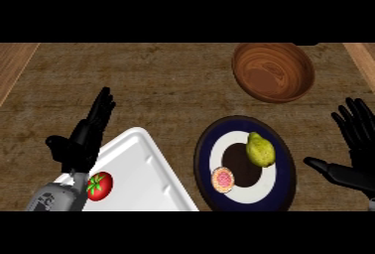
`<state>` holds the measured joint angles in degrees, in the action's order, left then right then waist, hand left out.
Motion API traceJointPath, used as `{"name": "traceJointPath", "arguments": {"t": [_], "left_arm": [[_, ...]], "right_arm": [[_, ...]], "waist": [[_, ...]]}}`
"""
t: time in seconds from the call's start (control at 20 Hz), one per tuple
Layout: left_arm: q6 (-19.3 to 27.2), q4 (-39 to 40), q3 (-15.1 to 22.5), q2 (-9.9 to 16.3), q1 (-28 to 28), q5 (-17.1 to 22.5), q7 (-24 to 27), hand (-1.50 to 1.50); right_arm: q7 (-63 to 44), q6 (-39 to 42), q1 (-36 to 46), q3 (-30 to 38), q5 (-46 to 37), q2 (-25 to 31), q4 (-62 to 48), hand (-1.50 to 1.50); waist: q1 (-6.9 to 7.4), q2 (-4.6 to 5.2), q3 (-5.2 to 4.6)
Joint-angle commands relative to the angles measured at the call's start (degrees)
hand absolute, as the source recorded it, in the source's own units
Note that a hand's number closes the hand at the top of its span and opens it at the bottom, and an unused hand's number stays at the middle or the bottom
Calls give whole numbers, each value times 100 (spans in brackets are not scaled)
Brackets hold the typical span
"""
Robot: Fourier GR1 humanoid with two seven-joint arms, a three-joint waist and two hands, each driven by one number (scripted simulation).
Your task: Pick the pear from the plate and place it in the bowl
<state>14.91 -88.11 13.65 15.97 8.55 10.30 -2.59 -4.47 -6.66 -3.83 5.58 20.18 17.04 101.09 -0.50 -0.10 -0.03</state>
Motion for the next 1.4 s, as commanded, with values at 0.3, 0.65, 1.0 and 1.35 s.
{"name": "traceJointPath", "arguments": {"t": [0.3, 0.65, 1.0, 1.35], "left_arm": [[-103, -203, 41, -147, -102, -166, -146, 0], [-159, 40, -36, -387, -26, -289, -18, 0], [-340, 95, -350, -521, 35, -612, -160, 0], [-534, 70, -534, -685, 104, -767, -92, 0]], "right_arm": [[-1953, 787, 842, -14, 381, 1005, -623, -150], [-2163, 1356, 983, -567, 117, 817, -1238, -150], [-1985, 1950, 369, -331, 142, 483, -793, -150], [-1756, 2096, 433, -35, 221, 97, -1072, -150]], "waist": [[102, 9, 2], [83, 17, 3], [33, 6, 2], [38, 8, 3]]}}
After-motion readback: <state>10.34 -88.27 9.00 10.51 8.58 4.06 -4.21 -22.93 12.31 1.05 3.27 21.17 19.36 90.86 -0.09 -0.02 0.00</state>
